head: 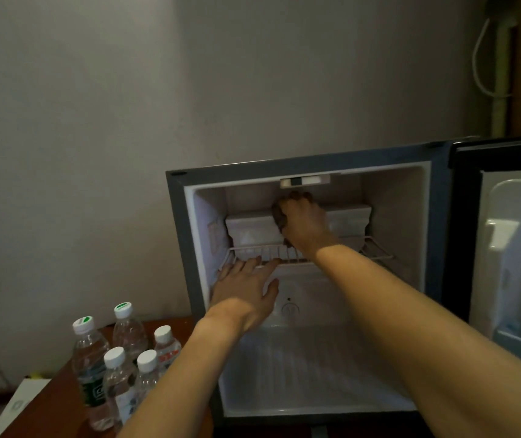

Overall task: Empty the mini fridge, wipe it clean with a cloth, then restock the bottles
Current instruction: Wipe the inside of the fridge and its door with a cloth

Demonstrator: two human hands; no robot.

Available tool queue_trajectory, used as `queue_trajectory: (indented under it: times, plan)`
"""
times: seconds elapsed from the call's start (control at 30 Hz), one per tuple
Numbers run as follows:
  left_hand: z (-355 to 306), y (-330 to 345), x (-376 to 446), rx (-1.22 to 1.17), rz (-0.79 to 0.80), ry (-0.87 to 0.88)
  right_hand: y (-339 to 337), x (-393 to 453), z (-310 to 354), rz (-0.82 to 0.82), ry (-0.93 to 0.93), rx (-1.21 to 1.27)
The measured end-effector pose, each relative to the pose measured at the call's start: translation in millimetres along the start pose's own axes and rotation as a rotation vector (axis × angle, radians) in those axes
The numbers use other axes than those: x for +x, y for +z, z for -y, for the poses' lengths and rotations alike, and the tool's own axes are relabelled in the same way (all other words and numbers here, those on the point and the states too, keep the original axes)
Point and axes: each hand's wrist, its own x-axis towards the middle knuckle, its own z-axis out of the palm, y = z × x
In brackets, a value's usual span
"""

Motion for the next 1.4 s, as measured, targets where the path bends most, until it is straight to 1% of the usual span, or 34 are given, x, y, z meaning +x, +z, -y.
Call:
queue_trajectory:
  times: [0.07,0.17,0.3,0.4,0.63,0.7,0.77,0.87,1.07,1.17,1.23,1.4]
  plan:
    - [-2,-3,0,0.002,0.027,-0.022,-8,-4,-19,0.002,0.034,-0.007]
    - [-2,-5,-3,0.014,0.036,-0.009,-17,-15,-49,-0.024,0.093,-0.003]
    - [-2,-6,-3,0.025,0.026,-0.003,-26,-22,-86,-0.021,0.237,-0.022]
    - [-2,-3,-2,0.015,0.012,-0.002,-28,-18,-86,0.009,0.297,-0.045]
    - [-2,-2,-3,0.015,-0.028,0.013,-21,-17,-82,-0.018,0.284,-0.123]
    - [-2,-2,-4,-0.002,-0.031,0.01,-20,-18,-74,-0.047,0.257,-0.143]
    - [-1,-1,-3,-0.007,-0.035,0.019,-16,-18,-59,-0.064,0.181,-0.145]
    - [0,1,-3,-0.019,-0.051,0.036,-5,-12,-19,-0.038,0.068,-0.095]
    - [0,5,-2,-0.068,-0.14,0.041,17,8,56,-0.01,-0.058,0.003]
    - [-1,2,-5,-0.058,-0.098,0.007,31,18,91,0.01,-0.151,-0.004]
    - [-1,0,-7,-0.063,-0.09,-0.007,36,22,97,0.015,-0.174,-0.003]
    - [-3,-3,-11,-0.07,-0.138,0.025,34,22,86,0.007,-0.173,0.073]
